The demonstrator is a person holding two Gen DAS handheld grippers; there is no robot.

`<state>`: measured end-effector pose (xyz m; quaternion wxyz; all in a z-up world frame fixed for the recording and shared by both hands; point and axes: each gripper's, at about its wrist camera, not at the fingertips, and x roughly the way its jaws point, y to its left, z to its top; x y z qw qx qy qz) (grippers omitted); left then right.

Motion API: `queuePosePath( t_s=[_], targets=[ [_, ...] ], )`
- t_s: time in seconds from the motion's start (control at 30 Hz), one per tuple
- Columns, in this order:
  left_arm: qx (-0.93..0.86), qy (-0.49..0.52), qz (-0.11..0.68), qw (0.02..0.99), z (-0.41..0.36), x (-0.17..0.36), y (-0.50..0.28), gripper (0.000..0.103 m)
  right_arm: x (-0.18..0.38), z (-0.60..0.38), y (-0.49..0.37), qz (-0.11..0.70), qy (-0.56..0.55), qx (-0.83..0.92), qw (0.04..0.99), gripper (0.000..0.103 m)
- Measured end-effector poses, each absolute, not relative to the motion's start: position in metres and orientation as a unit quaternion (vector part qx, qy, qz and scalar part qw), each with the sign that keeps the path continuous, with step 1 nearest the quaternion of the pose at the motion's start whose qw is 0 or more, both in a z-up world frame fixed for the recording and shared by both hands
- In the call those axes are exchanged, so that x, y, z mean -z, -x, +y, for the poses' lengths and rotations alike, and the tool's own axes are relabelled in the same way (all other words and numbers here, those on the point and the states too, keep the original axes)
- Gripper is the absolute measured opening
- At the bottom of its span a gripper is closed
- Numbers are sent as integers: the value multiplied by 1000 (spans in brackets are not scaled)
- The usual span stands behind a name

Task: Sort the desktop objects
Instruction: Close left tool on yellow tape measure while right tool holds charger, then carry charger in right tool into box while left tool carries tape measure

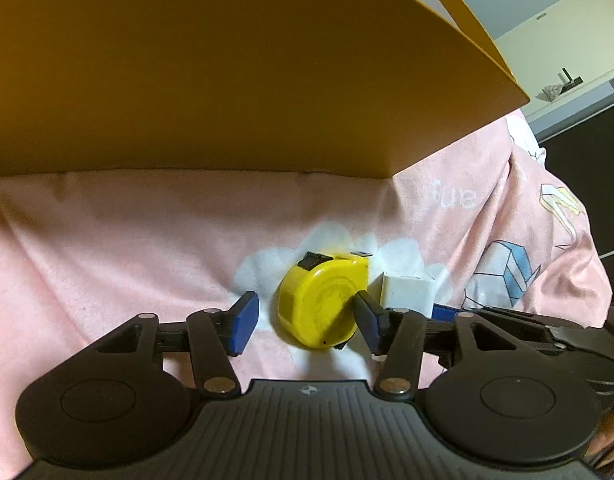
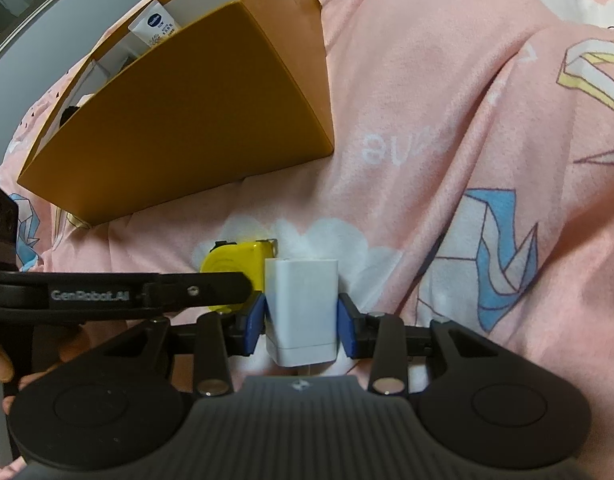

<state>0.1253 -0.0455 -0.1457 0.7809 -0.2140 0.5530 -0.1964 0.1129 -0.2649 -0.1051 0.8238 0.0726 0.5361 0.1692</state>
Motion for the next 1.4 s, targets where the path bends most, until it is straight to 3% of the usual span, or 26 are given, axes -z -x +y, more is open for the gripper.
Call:
queuePosePath(
  t_s=[0.13,0.2,0.33,0.57,1.0,1.2,1.4],
  targets=[
    [203,204,547,786,-52,147,-129,55,104,-269,-111,538,-67,-162,824,40],
    [213,207,543,786,-53,147,-128,43,104,-274,-112,540,-75,-160,823,40],
    [217,196,535,792,-54,139,-123,40,102,-282,-112,543,-90,-159,819,41],
    [229,207,523,794,-46,118,-112,23,91,-292,-125,538,-84,-158,824,41],
    [239,242,467,816,-5,31,-105,22,1,-290,-125,473,-133,-218,843,41],
    [225,249,424,841,22,-14,-137,22,-55,-273,-146,418,-99,-258,865,41],
    [192,266,410,851,35,-22,-195,22,-69,-230,-200,406,-37,-277,870,41]
  ],
)
